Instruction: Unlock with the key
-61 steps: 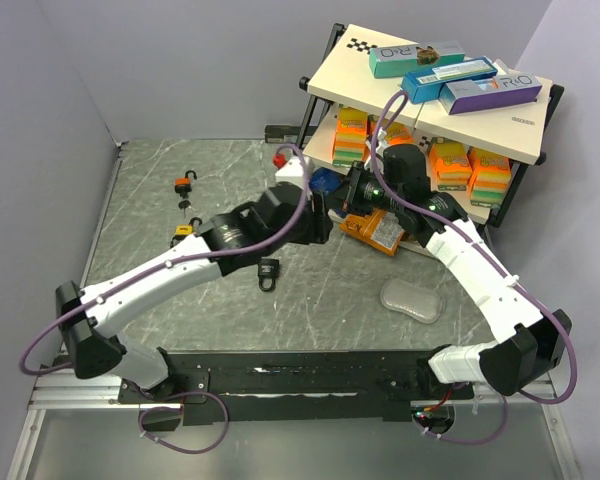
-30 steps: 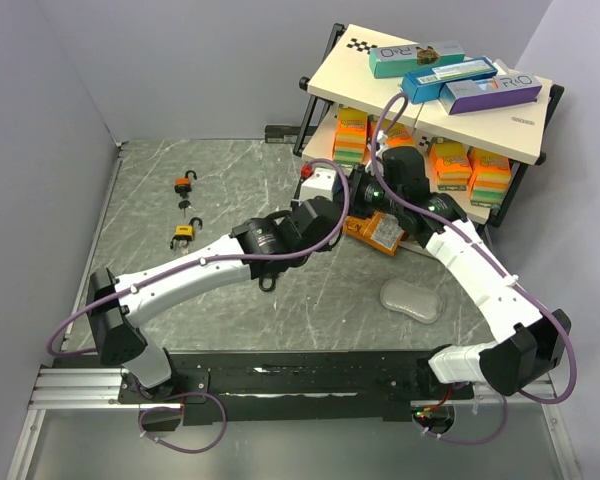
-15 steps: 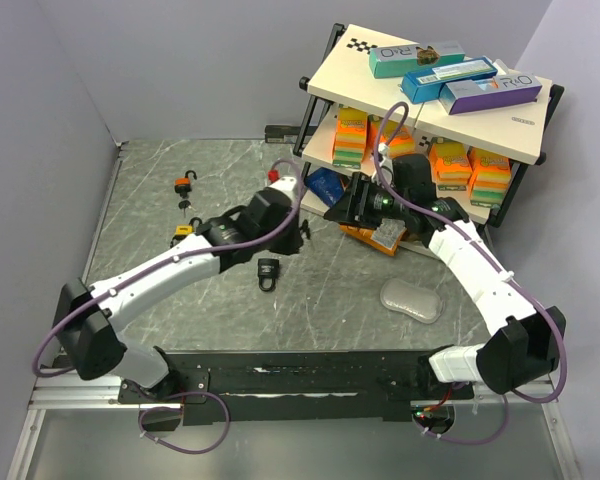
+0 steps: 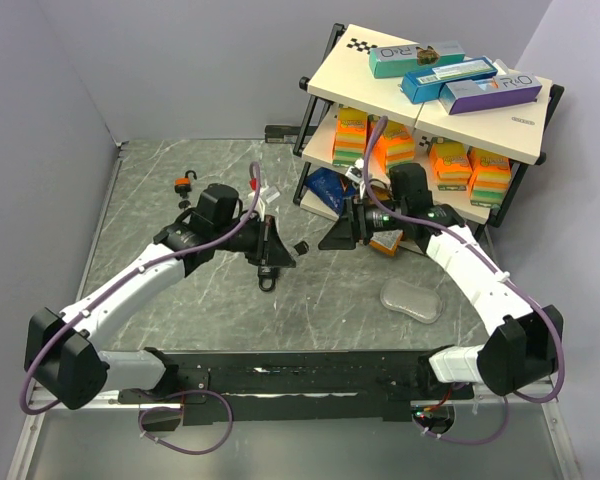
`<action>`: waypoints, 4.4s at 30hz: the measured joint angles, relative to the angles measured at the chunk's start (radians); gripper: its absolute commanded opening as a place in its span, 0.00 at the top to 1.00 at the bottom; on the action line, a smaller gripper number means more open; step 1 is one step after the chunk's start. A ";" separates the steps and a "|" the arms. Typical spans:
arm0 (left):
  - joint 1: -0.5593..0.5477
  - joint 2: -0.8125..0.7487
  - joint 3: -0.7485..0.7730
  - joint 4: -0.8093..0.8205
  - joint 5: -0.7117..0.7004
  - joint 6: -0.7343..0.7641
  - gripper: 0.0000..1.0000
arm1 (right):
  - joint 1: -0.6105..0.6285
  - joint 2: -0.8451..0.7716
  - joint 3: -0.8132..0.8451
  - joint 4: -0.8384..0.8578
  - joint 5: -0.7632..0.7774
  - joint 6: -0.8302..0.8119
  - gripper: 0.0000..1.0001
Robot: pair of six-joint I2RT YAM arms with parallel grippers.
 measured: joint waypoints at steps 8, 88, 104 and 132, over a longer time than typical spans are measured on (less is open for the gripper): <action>0.006 0.012 0.000 -0.010 0.161 0.021 0.99 | 0.059 0.024 0.011 0.039 -0.119 -0.012 0.46; -0.121 0.518 0.067 -0.043 -0.601 -0.141 0.04 | -0.060 -0.173 -0.202 0.231 0.313 0.196 1.00; -0.121 0.506 0.064 -0.201 -0.798 -0.167 0.04 | -0.060 -0.174 -0.206 0.247 0.312 0.197 1.00; -0.019 0.625 0.299 -0.158 -0.848 -0.053 0.04 | -0.059 -0.194 -0.220 0.240 0.323 0.193 1.00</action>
